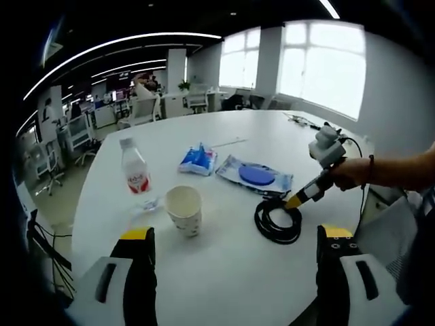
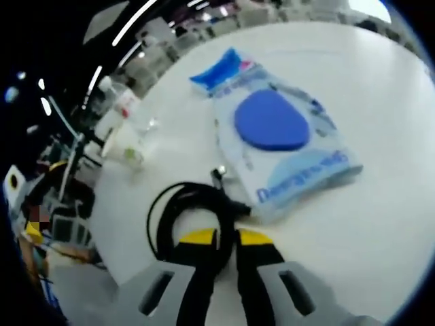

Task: Arrange the tabletop items into an orderly group along one side of the table until the central work area is clear of visible clutter.

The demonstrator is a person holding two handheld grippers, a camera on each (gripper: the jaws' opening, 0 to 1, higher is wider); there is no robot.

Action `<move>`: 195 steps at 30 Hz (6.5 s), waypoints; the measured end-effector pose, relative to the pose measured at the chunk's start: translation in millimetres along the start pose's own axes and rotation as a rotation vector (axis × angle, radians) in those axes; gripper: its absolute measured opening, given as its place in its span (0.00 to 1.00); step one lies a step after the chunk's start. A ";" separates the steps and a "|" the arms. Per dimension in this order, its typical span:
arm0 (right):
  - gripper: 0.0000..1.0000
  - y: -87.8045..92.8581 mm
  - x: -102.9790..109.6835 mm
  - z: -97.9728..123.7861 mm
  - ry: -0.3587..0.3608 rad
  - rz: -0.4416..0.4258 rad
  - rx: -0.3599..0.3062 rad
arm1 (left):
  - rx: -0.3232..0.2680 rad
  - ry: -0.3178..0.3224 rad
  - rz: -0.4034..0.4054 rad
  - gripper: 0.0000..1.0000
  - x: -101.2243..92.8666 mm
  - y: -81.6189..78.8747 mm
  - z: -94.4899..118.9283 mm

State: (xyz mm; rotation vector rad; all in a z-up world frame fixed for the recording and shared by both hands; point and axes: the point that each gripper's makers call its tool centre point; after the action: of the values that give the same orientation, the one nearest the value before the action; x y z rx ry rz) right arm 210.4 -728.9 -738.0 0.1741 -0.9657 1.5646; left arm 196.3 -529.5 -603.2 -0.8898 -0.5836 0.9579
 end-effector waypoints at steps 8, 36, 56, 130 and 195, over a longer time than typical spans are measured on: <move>0.32 -3.4 7.2 -0.9 -0.023 0.009 -0.027 | -0.005 -0.015 0.006 1.00 3.8 -1.0 1.7; 0.79 -30.6 13.9 39.2 0.036 -0.012 -0.242 | -0.026 -0.026 0.041 1.00 10.2 -7.5 -1.0; 0.96 -54.7 18.2 46.5 0.036 0.132 -0.305 | -0.037 -0.082 0.080 1.00 25.7 -13.7 -19.0; 0.91 -54.4 13.3 39.8 0.063 0.204 -0.255 | 0.015 -0.242 0.121 0.48 56.9 14.4 -125.8; 0.91 -60.5 21.6 52.0 0.048 0.211 -0.271 | -0.129 -0.200 0.172 0.39 63.0 -45.8 -164.4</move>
State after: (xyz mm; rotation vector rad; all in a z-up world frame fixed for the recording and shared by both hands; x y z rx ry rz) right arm 236.9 -751.3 -663.0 -0.1594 -1.1764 1.6008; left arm 371.6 -549.4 -647.5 -0.9775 -0.7554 1.1839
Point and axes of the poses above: the point that each gripper's makers call its tool centre point, and the gripper's own axes: z roughly backward along the fingers, x roughly to its left, y roughly out of its underside, and after that the axes turned 15 degrees about -y, right-handed
